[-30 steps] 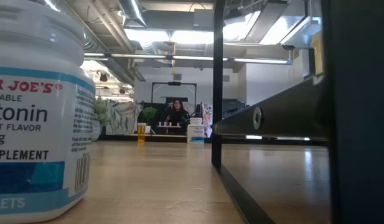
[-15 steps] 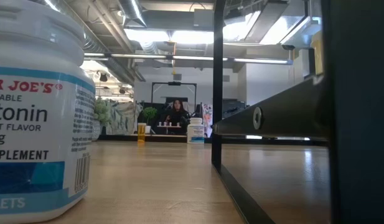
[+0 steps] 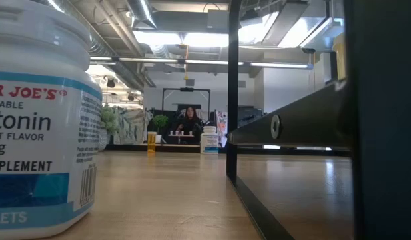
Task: Pick and place medicine bottles onto shelf by color
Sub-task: Put the yellow pill bottle on the shelf aligned with the other yellow pill bottles
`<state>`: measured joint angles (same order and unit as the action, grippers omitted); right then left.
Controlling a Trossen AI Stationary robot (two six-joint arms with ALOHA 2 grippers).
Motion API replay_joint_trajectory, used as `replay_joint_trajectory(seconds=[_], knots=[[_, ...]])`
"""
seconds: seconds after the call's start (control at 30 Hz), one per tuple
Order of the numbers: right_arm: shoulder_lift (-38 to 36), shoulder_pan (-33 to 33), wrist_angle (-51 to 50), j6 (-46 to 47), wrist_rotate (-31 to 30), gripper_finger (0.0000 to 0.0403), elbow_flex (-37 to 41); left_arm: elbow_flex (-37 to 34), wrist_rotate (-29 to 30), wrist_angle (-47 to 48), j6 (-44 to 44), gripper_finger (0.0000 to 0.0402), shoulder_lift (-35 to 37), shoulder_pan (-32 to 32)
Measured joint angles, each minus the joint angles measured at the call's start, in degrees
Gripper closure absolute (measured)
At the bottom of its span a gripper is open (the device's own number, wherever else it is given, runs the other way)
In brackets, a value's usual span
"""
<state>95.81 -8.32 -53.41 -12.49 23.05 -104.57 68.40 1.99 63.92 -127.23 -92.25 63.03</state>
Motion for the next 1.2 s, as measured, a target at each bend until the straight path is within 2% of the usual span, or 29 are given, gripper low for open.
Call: replay_joint_trajectory(seconds=[0.37, 0.53, 1.0, 1.2], knots=[[0.0, 0.0, 0.0, 0.0, 0.0, 0.0223, 0.0, 0.0, 0.89, 2.83, -0.18, 0.0172, 0.0, 1.15], [0.0, 0.0, 0.0, 0.02, 0.0, 0.0223, 0.0, -1.92, 1.85, 0.76, 3.27, 0.0168, 0.07, 1.04], [0.0, 0.0, 0.0, 0.02, 0.0, 0.0223, 0.0, -5.62, -0.09, -1.96, 1.38, 0.0167, 0.04, 0.62], [0.0, 0.0, 0.0, 0.02, 0.0, 0.0223, 0.0, -9.22, -0.1, -7.64, 1.71, 0.0167, 0.03, 0.62]])
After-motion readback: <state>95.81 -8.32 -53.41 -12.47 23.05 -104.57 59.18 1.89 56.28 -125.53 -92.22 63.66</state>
